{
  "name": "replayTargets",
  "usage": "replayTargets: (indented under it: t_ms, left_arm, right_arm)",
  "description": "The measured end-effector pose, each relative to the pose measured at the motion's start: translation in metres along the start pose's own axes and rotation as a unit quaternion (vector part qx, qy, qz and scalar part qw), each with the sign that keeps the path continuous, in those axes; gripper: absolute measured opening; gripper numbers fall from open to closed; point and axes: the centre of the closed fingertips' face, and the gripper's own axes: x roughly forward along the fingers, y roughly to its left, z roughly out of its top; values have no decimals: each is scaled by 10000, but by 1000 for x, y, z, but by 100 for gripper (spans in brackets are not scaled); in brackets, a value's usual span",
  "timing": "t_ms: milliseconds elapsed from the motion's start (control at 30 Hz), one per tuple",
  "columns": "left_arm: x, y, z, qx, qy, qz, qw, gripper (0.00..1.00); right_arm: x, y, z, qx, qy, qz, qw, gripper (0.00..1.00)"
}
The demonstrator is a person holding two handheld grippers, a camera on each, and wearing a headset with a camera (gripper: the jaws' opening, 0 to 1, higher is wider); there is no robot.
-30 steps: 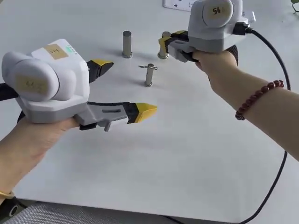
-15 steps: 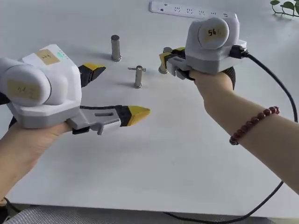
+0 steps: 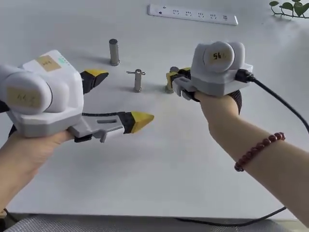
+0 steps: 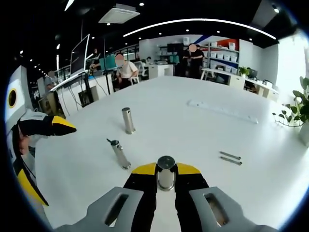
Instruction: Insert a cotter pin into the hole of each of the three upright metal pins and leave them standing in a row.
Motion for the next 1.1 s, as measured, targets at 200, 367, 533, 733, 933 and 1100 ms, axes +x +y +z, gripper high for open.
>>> replayTargets:
  t_ms: [200,367,533,733,933,1100]
  left_arm:
    - [0,-2,1,-4,-12,-6,10000,77]
    - [0,-4,1,3,-6,-17,10000,76]
    - [-1,-5,0,1,3,-26,10000,76]
    - [-1,-6,0,17,16,-33,10000,76]
    - [-1,-7,0,12,4,-51,10000,75]
    - [0,-8,1,25,7,-61,10000,76]
  right_arm:
    - [-1,-3,-2,24,-29,-51,10000,7]
    - [-4,-1,-4,34,-74,-59,9999,8]
    - [-7,1,-4,93,-109,-88,9999,8]
    - [-4,0,-4,112,-150,-139,9997,8]
    - [-2,-1,-4,220,-203,-148,9994,9]
    - [-1,-2,-3,298,-233,-115,9992,9]
